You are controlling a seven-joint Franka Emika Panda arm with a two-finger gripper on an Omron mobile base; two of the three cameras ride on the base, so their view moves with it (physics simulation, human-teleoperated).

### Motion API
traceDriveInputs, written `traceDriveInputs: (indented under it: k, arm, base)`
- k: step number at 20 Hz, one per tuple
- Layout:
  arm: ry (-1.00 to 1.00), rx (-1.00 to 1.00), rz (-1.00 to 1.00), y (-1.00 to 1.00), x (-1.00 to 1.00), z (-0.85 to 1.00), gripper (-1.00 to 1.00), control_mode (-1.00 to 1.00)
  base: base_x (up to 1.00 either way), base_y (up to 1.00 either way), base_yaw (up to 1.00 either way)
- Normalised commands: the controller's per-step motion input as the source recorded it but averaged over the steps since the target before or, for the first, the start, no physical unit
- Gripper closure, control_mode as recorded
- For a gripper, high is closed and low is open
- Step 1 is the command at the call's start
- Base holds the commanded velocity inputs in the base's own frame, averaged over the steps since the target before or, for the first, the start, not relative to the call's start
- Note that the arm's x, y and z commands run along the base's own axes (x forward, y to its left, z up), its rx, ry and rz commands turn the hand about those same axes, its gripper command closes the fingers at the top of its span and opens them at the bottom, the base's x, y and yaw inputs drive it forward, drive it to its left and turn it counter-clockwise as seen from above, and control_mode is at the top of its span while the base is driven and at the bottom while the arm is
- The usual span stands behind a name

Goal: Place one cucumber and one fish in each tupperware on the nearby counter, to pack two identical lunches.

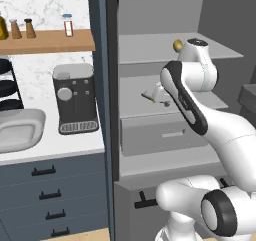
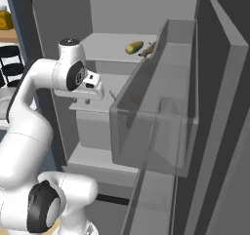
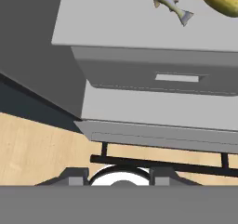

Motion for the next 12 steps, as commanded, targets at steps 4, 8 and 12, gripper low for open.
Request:
traceDriveInputs:
  k: [4, 8, 12]
  arm:
    - [0.0, 0.0, 0.0, -0.01, 0.0, 0.0, -1.0, -1.0]
    - [-0.05, 0.03, -0.17, -0.22, 0.38, -0.01, -1.0, -1.0]
    - [-0.49, 0.0, -0.41, -0.2, 0.26, 0.28, -1.0, -1.0]
  base:
    - [0.0, 0.0, 0.0]
    - [0.0, 0.0, 0.0]
    - [0.0, 0.0, 0.0]
